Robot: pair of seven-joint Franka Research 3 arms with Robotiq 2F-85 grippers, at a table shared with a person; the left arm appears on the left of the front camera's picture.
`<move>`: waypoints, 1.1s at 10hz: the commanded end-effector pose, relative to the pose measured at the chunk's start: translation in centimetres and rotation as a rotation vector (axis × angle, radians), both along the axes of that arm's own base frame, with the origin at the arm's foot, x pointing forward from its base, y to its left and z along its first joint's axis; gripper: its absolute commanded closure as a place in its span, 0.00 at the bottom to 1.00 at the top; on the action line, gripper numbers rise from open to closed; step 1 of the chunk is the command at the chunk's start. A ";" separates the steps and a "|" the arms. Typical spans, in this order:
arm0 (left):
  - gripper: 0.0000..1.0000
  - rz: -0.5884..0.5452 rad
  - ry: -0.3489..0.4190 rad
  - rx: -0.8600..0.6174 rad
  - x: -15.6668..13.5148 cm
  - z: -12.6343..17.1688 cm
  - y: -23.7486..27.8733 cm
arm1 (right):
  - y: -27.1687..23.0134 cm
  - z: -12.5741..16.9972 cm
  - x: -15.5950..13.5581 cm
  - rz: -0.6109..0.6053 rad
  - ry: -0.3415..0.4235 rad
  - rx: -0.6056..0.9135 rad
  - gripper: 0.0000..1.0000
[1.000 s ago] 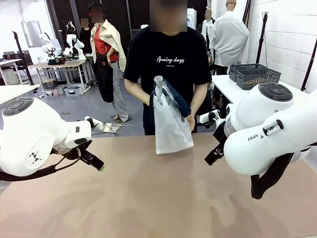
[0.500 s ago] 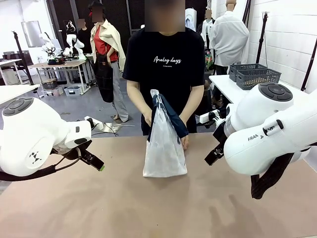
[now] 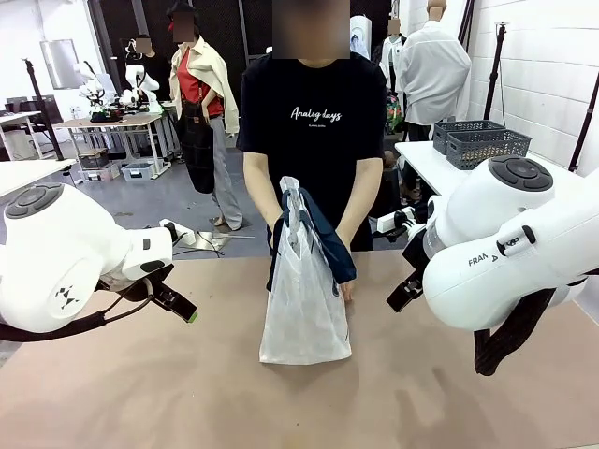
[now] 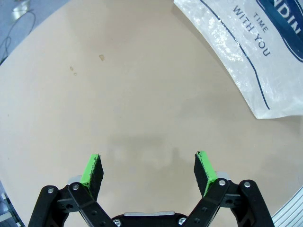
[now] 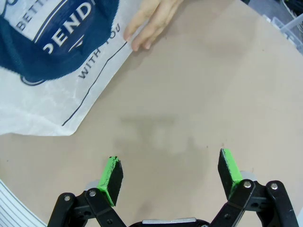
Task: Transfer purchased items from the store into the shopping bag.
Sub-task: Open the Reusable shopping bag in the center of the table.
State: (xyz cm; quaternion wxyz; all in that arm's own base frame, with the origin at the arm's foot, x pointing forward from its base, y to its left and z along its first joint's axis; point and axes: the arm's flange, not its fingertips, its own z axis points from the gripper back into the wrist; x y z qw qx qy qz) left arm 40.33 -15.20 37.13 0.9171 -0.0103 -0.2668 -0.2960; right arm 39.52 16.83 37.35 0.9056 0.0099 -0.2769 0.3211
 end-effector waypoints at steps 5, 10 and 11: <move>0.00 0.002 0.000 -0.001 0.0 0.0 0.1 | 0.0 0.0 0.0 0.000 0.000 0.000 0.00; 0.00 0.015 0.035 -0.052 -0.1 1.8 -0.7 | 1.2 1.4 0.0 0.030 0.078 0.022 0.00; 0.00 0.013 0.068 -0.079 -0.1 3.0 -1.3 | 1.4 2.7 0.2 0.043 0.119 0.031 0.00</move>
